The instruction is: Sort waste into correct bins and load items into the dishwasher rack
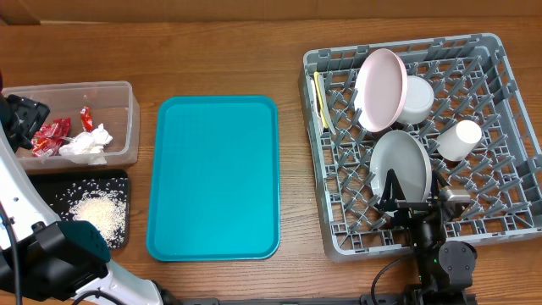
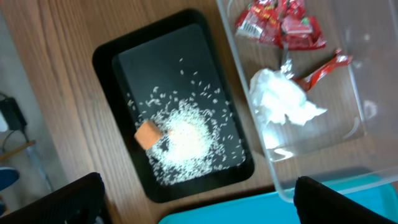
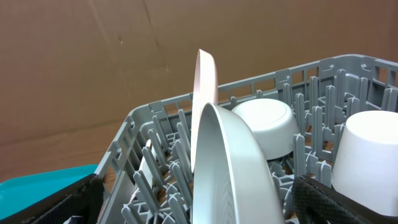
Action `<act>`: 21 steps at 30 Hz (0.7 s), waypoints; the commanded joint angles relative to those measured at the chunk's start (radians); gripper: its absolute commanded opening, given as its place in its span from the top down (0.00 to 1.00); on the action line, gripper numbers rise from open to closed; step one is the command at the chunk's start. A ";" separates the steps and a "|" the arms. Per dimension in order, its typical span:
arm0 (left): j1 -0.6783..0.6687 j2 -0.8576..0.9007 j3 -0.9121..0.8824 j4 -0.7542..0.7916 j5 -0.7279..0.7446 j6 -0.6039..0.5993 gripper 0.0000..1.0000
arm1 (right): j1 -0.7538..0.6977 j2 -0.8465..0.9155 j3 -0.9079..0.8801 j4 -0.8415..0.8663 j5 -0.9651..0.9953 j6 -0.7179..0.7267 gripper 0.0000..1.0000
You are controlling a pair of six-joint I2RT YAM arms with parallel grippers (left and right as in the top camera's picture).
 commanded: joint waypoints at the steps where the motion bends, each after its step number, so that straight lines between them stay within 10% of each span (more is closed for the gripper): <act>1: -0.022 -0.026 0.011 -0.034 -0.018 0.058 0.00 | -0.005 -0.010 -0.010 0.006 0.006 -0.011 0.00; 13: -0.305 -0.206 -0.040 0.158 0.185 0.292 0.00 | -0.005 -0.010 -0.010 0.006 0.006 -0.011 0.00; 21: -0.509 -0.518 -0.512 0.603 0.297 0.558 0.00 | -0.005 -0.010 -0.010 0.006 0.006 -0.011 0.00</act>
